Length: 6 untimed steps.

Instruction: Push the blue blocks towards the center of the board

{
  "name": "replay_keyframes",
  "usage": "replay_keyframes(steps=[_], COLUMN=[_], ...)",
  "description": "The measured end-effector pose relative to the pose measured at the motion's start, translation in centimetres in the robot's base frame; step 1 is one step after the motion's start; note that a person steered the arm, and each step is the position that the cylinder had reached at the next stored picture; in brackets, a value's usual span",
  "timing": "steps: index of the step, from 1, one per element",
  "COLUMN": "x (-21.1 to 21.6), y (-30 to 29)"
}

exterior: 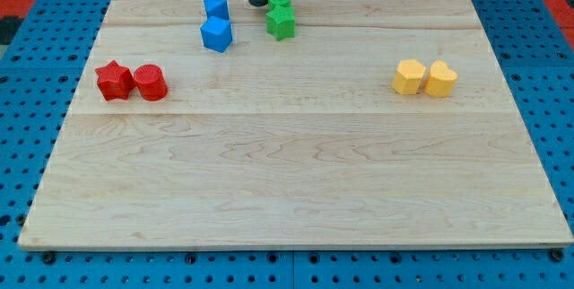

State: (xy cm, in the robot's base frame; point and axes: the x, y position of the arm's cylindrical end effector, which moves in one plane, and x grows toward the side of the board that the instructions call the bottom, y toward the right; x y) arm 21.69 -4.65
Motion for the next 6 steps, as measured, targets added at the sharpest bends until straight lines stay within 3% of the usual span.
replay_keyframes(steps=[2, 4, 6], x=[0.0, 0.0, 1.2], y=[-1.0, -6.5, -6.7])
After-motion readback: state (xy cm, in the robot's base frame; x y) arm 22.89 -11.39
